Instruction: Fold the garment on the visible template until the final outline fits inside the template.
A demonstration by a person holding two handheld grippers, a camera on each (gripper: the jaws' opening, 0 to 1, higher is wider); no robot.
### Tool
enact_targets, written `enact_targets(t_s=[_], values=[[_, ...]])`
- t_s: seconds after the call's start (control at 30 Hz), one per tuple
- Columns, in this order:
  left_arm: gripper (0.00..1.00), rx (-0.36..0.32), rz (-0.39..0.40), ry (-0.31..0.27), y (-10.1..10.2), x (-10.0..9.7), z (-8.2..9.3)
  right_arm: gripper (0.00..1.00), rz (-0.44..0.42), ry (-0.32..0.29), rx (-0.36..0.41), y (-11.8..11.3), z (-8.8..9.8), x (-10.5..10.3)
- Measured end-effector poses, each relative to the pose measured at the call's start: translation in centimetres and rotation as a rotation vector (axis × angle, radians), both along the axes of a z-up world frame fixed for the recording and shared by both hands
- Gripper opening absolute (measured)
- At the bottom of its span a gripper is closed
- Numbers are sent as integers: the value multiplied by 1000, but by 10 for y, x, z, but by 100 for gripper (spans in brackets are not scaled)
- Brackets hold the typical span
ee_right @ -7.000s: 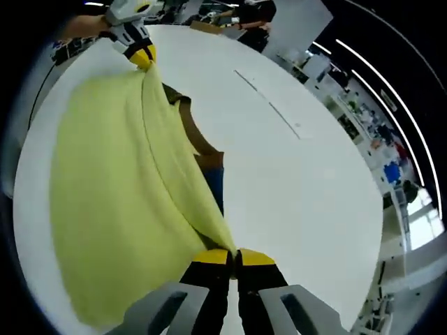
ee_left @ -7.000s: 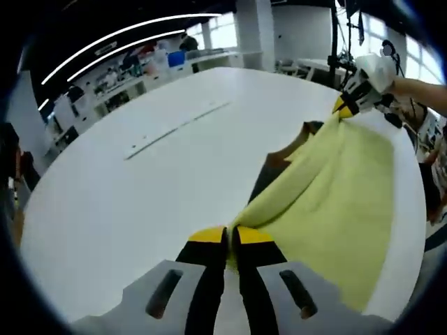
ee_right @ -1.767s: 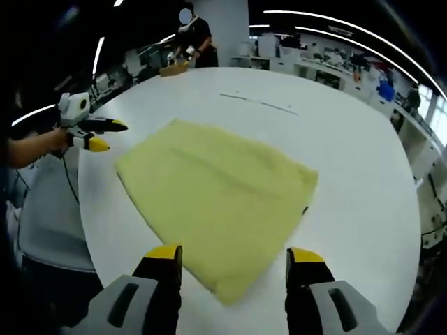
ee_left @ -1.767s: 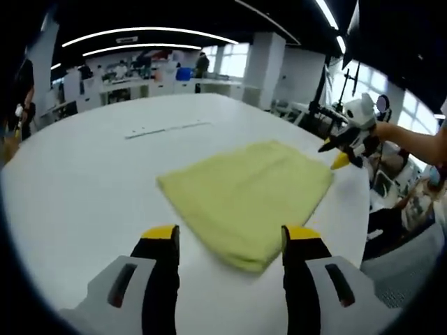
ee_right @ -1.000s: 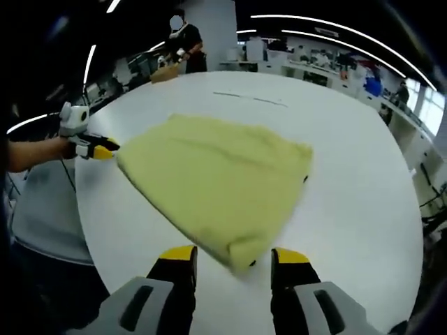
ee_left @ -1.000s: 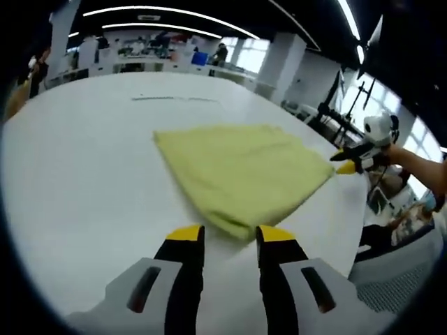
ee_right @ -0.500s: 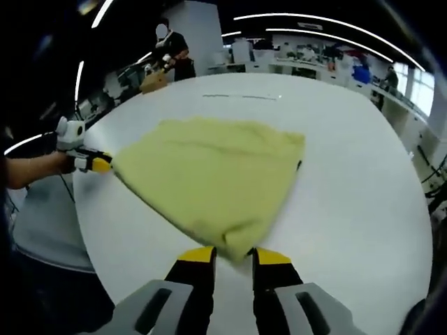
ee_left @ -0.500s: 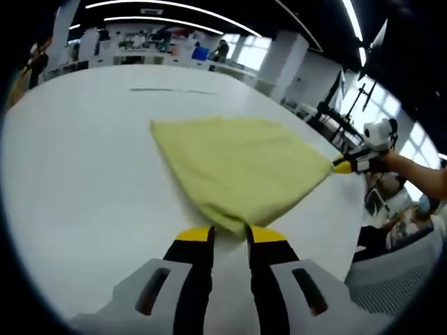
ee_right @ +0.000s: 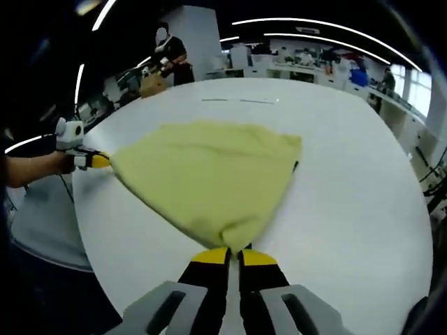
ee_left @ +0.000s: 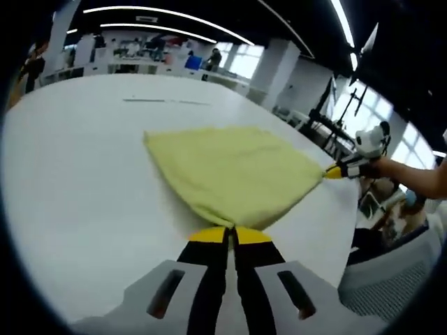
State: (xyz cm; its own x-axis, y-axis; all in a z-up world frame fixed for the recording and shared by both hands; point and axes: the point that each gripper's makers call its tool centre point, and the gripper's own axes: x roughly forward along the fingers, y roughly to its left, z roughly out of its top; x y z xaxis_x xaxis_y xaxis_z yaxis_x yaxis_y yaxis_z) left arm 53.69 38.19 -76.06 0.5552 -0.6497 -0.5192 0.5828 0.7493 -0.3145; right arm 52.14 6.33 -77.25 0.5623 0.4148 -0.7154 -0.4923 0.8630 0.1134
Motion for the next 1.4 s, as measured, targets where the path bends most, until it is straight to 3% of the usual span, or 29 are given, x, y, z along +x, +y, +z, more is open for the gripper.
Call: enact_targets(t_s=[0.07, 0.23, 0.57, 1.03, 1.27, 1.4], values=[[0, 39, -18, -29, 1, 1, 1, 0, 20, -10, -21, -2, 1, 0], [0, 51, -28, -40, 4, 0, 3, 0, 41, -32, -38, -6, 5, 0], [0, 60, 4, -31, 22, -6, 0, 0, 65, -35, -60, -9, 4, -3], [0, 100, -7, -20, 21, -26, -9, 0, 74, -20, -60, -10, -2, -19], [0, 128, 3, -23, 24, -28, -11, 0, 53, -18, -31, -9, -3, -21], [1, 147, 21, -9, 25, -29, -11, 0, -30, 3, 13, -11, -2, -19]])
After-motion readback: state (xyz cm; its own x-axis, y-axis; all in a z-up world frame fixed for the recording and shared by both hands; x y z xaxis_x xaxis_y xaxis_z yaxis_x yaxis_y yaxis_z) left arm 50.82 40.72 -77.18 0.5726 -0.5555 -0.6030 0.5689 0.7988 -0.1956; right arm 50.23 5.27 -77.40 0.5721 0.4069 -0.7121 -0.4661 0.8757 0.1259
